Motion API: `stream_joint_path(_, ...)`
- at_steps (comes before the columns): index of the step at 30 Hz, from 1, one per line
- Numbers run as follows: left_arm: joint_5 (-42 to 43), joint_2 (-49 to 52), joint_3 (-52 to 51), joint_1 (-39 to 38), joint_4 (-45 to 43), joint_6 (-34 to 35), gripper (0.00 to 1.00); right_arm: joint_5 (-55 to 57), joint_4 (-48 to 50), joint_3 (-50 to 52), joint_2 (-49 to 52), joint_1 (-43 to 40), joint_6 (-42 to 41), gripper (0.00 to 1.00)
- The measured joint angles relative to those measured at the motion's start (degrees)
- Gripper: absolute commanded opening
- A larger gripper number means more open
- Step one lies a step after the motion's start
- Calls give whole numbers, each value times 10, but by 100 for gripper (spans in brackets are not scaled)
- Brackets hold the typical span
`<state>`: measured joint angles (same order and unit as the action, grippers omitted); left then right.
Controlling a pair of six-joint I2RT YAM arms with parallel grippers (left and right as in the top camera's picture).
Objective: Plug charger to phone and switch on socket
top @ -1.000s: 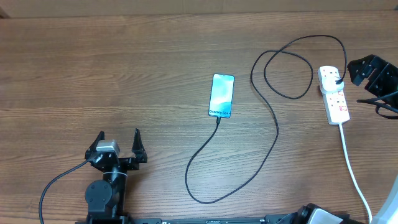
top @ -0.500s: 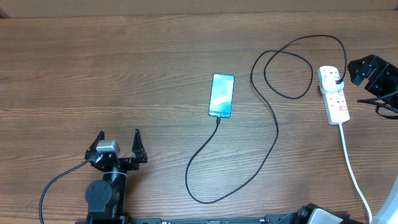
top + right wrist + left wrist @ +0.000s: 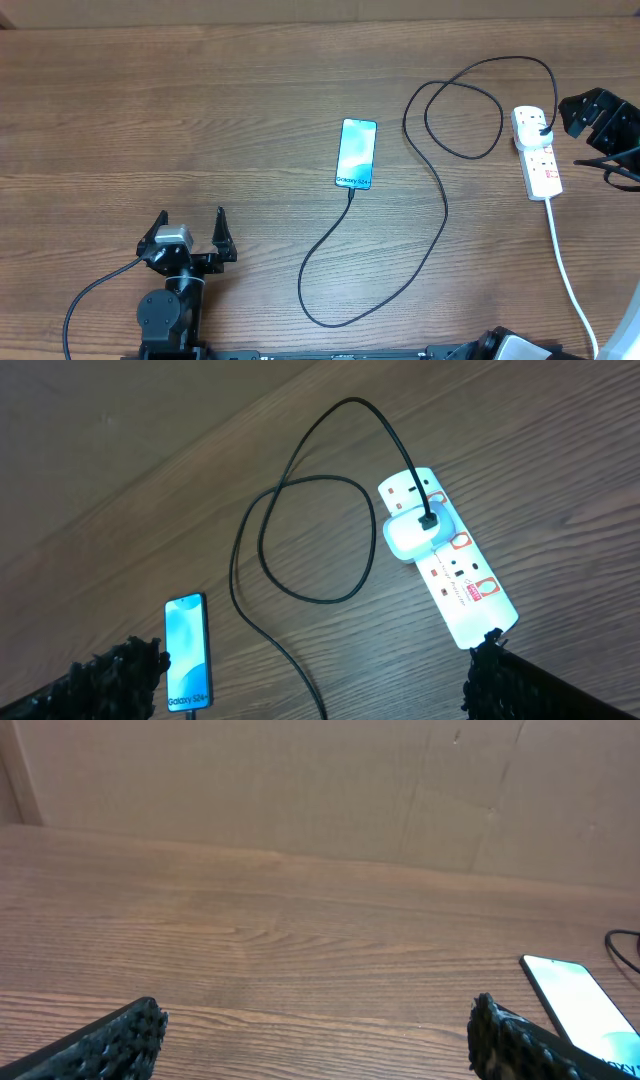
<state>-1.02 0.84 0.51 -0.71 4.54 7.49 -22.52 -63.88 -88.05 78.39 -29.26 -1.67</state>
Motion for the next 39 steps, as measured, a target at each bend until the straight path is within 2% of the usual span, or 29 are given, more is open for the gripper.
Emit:
stream_joint_path(12,0,0,0,0,0,0,100,0,10,0,0,1,0,100)
stream_joint_path(21,0,0,0,0,0,0,100,1,126,31,-33,62,0,100)
stream_joint_path(28,0,0,0,0,0,0,100,0,298,158,-116,141,0,100)
stream_joint_path(33,0,0,0,0,-1,0,100,0,471,300,-174,196,2,100)
stream_joint_path(39,0,0,0,0,0,0,100,2,616,481,-250,235,2,100)
